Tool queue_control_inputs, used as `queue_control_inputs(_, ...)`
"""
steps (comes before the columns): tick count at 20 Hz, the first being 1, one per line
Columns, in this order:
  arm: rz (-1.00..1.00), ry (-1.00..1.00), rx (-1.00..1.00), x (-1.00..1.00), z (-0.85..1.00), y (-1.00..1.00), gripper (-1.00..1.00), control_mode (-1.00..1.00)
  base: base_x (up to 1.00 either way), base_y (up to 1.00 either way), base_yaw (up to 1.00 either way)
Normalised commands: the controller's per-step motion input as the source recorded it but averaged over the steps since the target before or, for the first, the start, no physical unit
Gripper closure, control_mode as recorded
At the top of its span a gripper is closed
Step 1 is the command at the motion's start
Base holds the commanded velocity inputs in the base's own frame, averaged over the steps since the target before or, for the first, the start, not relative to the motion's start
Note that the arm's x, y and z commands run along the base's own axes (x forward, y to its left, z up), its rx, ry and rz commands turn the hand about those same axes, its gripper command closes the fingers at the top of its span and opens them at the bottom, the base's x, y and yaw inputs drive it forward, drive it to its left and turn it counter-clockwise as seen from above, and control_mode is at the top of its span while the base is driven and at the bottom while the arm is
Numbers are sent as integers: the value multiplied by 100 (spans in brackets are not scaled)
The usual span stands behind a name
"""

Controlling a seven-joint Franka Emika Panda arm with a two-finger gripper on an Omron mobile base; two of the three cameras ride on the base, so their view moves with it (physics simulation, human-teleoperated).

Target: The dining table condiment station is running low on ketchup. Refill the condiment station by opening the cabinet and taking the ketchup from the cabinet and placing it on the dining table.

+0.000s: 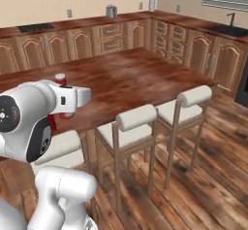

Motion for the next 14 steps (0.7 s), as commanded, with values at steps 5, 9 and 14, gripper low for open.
queue_control_inputs(5, 0, 0, 0, 0, 0, 0, 100, 100, 48, -56, 56)
queue_control_inputs(9, 0, 0, 0, 0, 0, 0, 100, 100, 59, -55, 55)
queue_control_inputs(14, 0, 0, 0, 0, 0, 0, 100, 100, 56, -51, 55)
